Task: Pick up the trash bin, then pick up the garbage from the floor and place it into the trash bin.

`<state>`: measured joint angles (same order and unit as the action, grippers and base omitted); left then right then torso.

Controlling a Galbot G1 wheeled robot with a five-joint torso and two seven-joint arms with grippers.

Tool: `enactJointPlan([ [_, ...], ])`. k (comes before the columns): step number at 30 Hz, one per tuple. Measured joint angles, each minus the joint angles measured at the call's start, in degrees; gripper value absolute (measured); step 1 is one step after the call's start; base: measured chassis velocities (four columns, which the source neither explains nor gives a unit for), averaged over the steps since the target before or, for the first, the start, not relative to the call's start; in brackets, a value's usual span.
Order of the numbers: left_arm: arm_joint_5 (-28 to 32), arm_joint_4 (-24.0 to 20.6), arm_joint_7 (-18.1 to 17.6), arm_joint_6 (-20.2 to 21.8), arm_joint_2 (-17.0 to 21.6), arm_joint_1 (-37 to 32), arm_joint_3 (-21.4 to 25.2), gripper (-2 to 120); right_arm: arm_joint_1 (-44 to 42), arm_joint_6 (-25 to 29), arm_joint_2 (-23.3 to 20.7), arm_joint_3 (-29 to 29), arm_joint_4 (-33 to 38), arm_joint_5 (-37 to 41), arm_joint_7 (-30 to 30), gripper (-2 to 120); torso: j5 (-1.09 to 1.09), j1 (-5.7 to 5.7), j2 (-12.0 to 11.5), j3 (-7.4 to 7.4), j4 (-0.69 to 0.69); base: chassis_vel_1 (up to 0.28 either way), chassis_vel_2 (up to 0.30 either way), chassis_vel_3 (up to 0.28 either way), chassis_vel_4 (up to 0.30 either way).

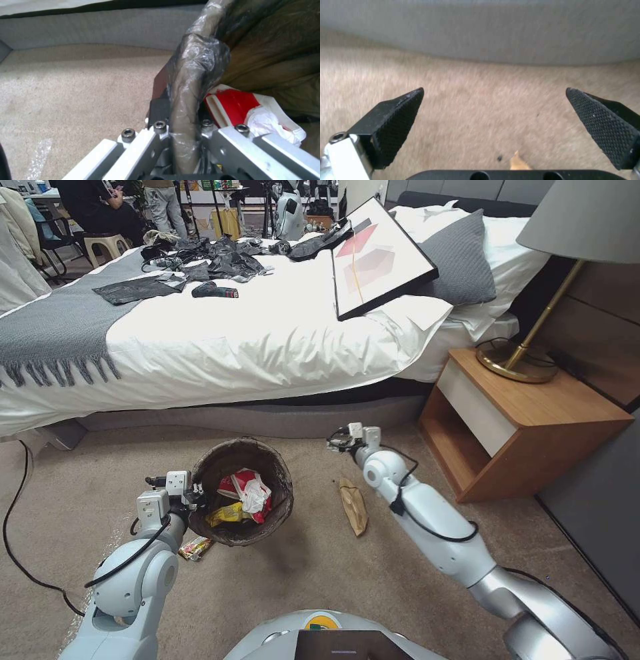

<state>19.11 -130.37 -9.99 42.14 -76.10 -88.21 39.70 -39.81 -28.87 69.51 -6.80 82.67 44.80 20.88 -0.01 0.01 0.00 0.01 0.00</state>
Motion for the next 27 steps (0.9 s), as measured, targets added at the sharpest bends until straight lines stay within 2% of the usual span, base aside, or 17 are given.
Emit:
enactJointPlan([
  [6, 0.02, 0.19, 0.01, 0.00, 0.14, -0.04, 0.14, 0, -1.15, 0.77, 2.38, -0.71, -2.80, -3.15, -0.34, 100, 0.00, 0.00, 0.00, -0.01, 0.01, 0.000, 0.000, 0.000, 0.000],
  [27, -0.16, 1.51, 0.15, 0.00, 0.13, 0.50, -0.40, 0, -8.64, 3.20, 3.45, 2.23, -7.04, -10.42, -2.51, 100, 0.01, 0.00, 0.00, -0.01, 0.00, 0.000, 0.000, 0.000, 0.000],
])
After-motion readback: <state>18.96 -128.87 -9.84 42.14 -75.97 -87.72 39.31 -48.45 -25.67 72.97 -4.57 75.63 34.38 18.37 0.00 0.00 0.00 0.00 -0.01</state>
